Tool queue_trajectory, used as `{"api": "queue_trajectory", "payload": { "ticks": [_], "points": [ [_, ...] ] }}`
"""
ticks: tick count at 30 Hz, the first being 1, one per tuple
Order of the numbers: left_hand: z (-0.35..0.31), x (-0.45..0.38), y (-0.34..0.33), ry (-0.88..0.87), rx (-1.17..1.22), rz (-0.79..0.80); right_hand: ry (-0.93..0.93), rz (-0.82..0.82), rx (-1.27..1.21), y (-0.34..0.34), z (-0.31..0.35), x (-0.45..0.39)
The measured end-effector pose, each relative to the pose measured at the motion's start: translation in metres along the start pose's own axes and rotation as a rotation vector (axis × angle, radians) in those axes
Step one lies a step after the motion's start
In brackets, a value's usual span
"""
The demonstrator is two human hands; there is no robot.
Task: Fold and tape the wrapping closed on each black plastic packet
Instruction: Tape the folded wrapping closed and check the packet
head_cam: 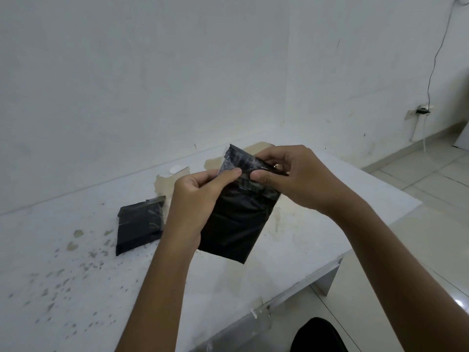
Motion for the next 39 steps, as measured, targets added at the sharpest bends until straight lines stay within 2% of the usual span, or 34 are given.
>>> {"api": "queue_trajectory", "payload": {
  "ticks": [4,7,9,13,15,18,20,24,26,30,39],
  "points": [
    [-0.001,0.002,-0.002,0.022,0.023,-0.045,-0.019,0.029,0.064,-0.004,0.002,-0.001],
    [-0.003,0.006,-0.002,-0.137,-0.218,-0.072,-0.081,0.164,0.173,-0.004,0.003,-0.001],
    [-0.005,0.011,0.000,-0.255,-0.390,-0.089,-0.073,0.211,0.158,-0.005,0.007,-0.001],
    [-0.013,0.018,0.003,-0.364,-0.439,-0.013,0.058,0.082,0.184,-0.009,0.015,0.002],
    [-0.021,0.021,0.005,-0.368,-0.375,0.044,0.063,0.029,0.186,-0.013,0.011,0.003],
    [-0.024,0.020,0.007,-0.342,-0.388,0.034,0.037,-0.034,0.205,-0.019,0.003,0.002],
    [-0.021,0.020,0.006,-0.419,-0.457,-0.066,0.030,-0.083,0.195,-0.024,-0.001,0.001],
    [-0.010,0.032,0.000,-0.908,-0.967,-0.433,0.022,-0.177,0.149,-0.036,-0.010,-0.001],
    [-0.001,0.035,-0.004,-1.002,-1.140,-0.495,0.035,-0.214,0.124,-0.041,-0.011,0.000],
    [0.010,0.031,-0.012,-0.947,-1.229,-0.515,0.083,-0.267,0.099,-0.049,-0.007,0.001],
    [0.015,0.021,-0.020,-0.914,-1.131,-0.437,0.053,-0.329,0.111,-0.057,-0.005,0.004]
  ]
}}
Point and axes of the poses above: each hand's wrist, its own x-axis away from the middle knuckle, its own y-axis out of the back of the hand, z = x × y, the point moved 2 cm from there along -x, towards the middle knuckle, and after that the axes turned 14 degrees about z, right-handed, at the moved point
